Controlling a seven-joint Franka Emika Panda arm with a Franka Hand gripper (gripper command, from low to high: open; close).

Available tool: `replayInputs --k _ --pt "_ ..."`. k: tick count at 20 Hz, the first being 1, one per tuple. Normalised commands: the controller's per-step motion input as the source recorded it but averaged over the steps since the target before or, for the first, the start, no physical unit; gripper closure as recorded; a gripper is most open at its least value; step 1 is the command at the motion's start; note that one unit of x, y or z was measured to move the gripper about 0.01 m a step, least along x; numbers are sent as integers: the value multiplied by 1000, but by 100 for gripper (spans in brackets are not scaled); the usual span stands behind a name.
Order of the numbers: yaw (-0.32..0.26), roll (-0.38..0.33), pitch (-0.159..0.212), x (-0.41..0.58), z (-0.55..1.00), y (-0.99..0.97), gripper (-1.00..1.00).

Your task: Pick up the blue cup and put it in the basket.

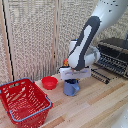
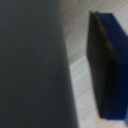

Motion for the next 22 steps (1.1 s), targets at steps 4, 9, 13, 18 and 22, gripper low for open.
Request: replayInputs --k 4,9,13,18,22 --pt "-193 171 -44 0 403 50 100" --pt "-128 192 14 78 577 8 100" --pt "-65 121 53 216 774 0 100" --pt "-2 68 63 502 895 85 100" --pt "93 43 151 668 891 426 100"
